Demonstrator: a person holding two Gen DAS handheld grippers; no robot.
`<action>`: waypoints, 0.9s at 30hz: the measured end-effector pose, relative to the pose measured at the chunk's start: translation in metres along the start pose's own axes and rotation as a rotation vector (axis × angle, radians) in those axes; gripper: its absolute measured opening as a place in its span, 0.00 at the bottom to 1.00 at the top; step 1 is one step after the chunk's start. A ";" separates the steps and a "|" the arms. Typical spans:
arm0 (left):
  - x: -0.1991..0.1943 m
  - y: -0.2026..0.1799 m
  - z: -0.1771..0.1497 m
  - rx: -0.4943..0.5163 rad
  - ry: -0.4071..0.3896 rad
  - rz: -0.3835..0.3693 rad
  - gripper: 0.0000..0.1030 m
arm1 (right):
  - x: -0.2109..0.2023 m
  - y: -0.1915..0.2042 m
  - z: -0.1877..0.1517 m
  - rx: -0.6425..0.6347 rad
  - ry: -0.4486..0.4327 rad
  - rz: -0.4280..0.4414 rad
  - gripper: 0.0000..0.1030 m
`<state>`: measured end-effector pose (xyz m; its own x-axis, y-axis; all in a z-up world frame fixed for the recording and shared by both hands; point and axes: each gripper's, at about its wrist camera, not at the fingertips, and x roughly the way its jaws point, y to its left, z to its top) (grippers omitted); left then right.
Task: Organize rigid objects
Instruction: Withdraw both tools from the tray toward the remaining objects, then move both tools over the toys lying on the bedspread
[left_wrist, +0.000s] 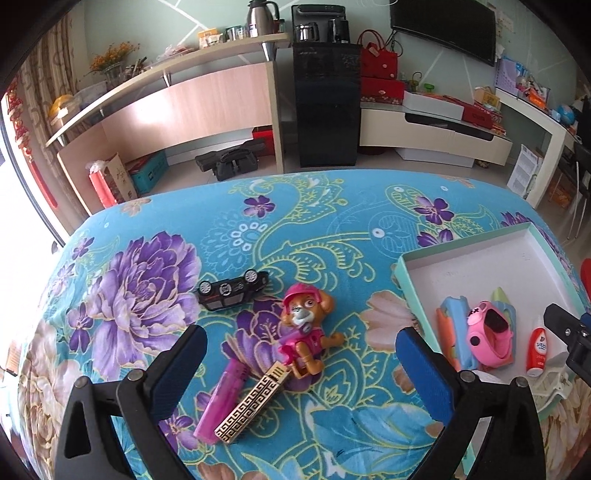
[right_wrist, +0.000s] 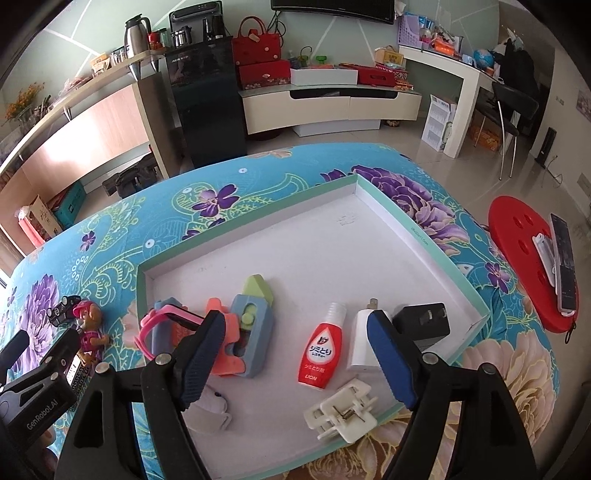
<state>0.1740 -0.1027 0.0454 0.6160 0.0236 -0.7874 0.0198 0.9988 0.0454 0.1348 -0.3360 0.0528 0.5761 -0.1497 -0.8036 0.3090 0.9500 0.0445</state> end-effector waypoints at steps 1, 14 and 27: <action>0.001 0.007 0.000 -0.015 0.013 0.006 1.00 | 0.000 0.004 0.000 -0.009 0.002 0.003 0.77; -0.016 0.095 -0.010 -0.182 0.015 0.164 1.00 | -0.008 0.069 -0.012 -0.131 0.032 0.072 0.77; -0.021 0.151 -0.030 -0.301 0.049 0.224 1.00 | -0.006 0.145 -0.038 -0.283 0.074 0.193 0.77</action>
<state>0.1403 0.0493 0.0504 0.5400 0.2380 -0.8073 -0.3485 0.9363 0.0429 0.1472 -0.1864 0.0413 0.5438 0.0509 -0.8377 -0.0289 0.9987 0.0419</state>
